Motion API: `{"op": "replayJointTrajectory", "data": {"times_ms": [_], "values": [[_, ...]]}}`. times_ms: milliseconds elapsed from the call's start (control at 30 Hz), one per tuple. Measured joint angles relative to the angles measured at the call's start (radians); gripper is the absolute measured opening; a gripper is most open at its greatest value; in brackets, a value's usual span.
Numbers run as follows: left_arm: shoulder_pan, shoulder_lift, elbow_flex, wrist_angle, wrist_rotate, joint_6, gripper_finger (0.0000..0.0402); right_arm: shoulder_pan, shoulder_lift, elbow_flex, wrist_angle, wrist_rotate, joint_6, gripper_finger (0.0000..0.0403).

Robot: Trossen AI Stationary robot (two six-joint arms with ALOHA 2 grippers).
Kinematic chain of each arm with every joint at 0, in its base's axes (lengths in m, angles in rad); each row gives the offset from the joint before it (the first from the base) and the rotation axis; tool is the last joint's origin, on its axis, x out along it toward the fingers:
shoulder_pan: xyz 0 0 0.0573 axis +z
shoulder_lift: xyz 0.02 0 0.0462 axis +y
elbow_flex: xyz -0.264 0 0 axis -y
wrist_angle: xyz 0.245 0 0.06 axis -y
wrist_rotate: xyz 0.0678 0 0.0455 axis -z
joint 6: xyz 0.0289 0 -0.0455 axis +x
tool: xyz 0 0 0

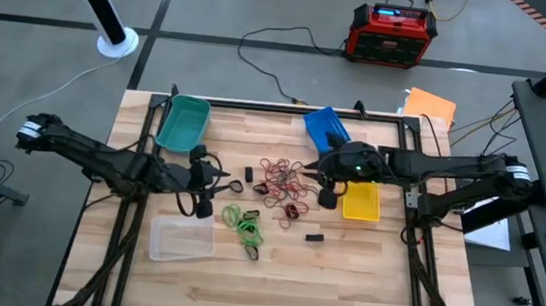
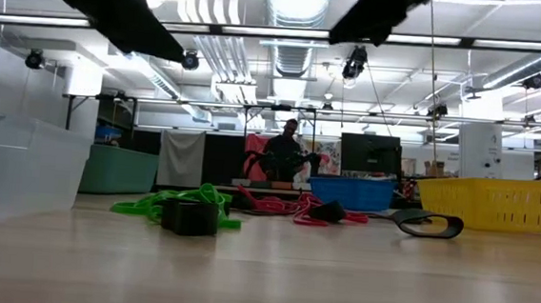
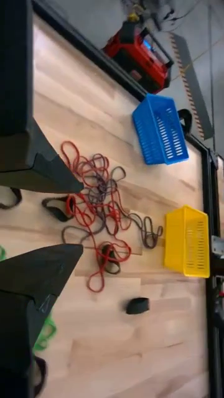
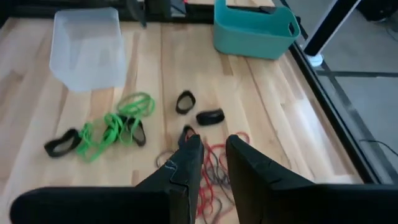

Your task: Sort rubber bands into baskets

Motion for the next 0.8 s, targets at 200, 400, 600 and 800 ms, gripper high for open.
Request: {"op": "replayJointTrajectory", "data": {"times_ms": [200, 400, 600, 800], "values": [[-0.001, 0.069, 0.007, 0.014, 0.011, -0.043, 0.0127, 0.000, 0.112, 0.123, -0.017, 0.000, -0.043, 0.0068], [-0.001, 0.101, 0.007, 0.013, 0.011, -0.044, 0.0127, -0.004, 0.203, 0.180, -0.133, 0.000, -0.121, 0.0068], [-0.001, 0.094, 0.007, 0.014, 0.011, -0.041, 0.0127, -0.007, 0.299, 0.196, -0.176, 0.002, -0.225, 0.0068], [0.000, 0.092, 0.006, 0.017, -0.036, -0.040, 0.0127, -0.014, 0.421, 0.218, -0.188, -0.058, -0.117, 0.0068]]}}
